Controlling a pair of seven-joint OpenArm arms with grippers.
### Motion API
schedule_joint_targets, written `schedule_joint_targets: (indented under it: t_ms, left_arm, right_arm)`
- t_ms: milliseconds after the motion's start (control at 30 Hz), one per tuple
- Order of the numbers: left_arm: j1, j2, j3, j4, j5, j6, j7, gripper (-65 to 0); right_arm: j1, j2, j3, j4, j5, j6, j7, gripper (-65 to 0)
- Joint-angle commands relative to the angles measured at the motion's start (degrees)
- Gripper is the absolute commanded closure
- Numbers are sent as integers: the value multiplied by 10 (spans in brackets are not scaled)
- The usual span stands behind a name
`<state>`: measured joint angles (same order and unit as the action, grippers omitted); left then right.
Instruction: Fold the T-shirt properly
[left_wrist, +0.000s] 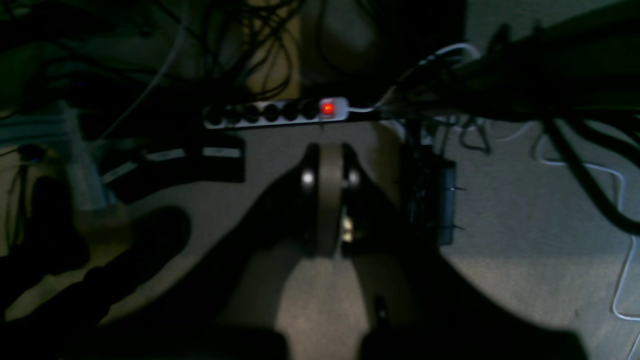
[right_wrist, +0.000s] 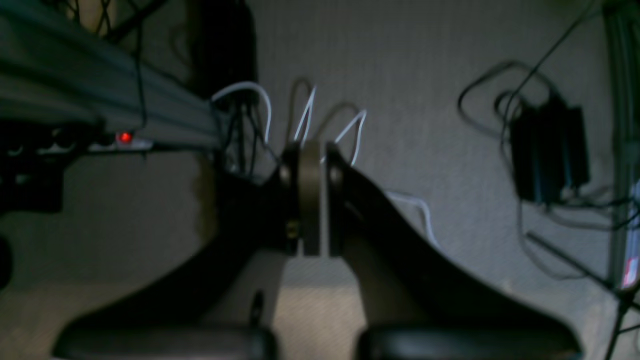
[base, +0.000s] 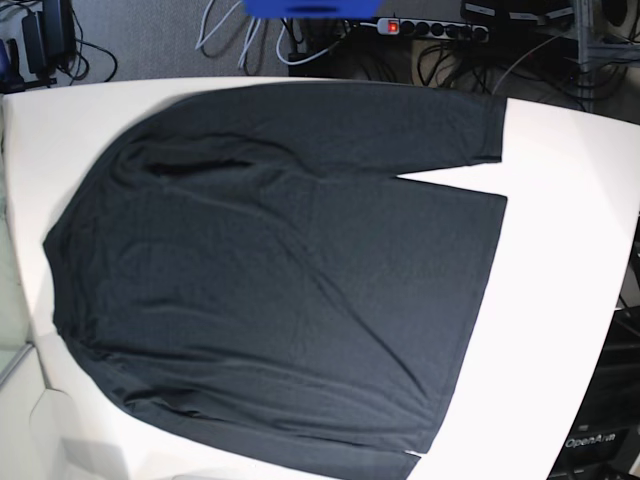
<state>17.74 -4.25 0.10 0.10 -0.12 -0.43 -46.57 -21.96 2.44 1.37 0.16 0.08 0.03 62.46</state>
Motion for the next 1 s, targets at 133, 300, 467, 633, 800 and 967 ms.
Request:
schedule_joint_targets:
  t_ms: [133, 300, 467, 633, 800, 967]
  left_arm:
    - [10, -10, -1, 0, -4, 1, -12, 0]
    - [10, -10, -1, 1, -4, 1, -12, 0]
    - [16, -12, -1, -1, -4, 1, -103, 0]
    - [27, -19, -1, -1, -34, 1, -167, 0]
    - [13, -23, -1, -1, -69, 1, -167, 0]
    - [9, -28, -1, 0, -69, 1, -168, 0]
  right_arm:
    - [-12, 23, 29, -2, 23, 4, 16, 0]
    - [-20, 49, 32, -2, 39, 4, 35, 0]
    - [-28, 61, 32, -2, 59, 4, 68, 0]
    - [-26, 61, 28, -2, 57, 4, 94, 0]
    - [-24, 61, 28, -2, 57, 4, 146, 0]
    - [-26, 69, 29, -2, 59, 4, 164, 0]
